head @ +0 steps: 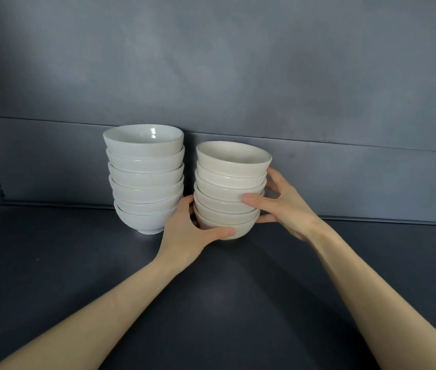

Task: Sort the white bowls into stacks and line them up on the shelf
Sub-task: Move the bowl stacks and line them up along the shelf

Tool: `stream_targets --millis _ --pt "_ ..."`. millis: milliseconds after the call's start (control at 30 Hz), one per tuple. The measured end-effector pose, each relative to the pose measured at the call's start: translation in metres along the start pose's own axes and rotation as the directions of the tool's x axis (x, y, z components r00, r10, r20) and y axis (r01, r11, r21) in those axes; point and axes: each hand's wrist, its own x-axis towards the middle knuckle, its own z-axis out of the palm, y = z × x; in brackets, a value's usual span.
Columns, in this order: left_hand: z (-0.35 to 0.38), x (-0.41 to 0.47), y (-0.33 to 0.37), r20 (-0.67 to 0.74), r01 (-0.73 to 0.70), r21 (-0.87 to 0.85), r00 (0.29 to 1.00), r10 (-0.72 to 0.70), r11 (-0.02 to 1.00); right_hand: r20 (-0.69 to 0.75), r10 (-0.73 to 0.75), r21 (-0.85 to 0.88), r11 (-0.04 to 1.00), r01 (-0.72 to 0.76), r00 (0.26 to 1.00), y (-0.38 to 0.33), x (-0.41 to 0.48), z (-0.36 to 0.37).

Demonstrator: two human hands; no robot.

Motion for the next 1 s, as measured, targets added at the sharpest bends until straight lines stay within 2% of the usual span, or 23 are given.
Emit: stream_targets --millis 200,400,733,1000 --pt "-0.003 -0.001 0.001 -0.032 0.029 -0.039 0.999 -0.03 0.999 -0.034 -0.011 0.052 0.999 0.012 0.999 0.003 0.0 0.005" --pt "-0.003 0.002 -0.007 0.006 0.002 -0.093 1.0 -0.001 0.996 -0.063 -0.018 0.053 0.998 0.021 0.998 0.004 0.001 0.008" --pt "-0.005 0.008 -0.015 0.091 -0.017 -0.057 0.996 0.022 0.998 -0.08 -0.019 0.04 0.999 0.023 0.997 0.003 -0.002 0.006" --pt "-0.008 0.009 -0.013 0.09 -0.019 0.029 0.996 0.016 0.999 -0.088 -0.013 0.028 0.999 0.016 0.996 0.003 -0.001 0.007"
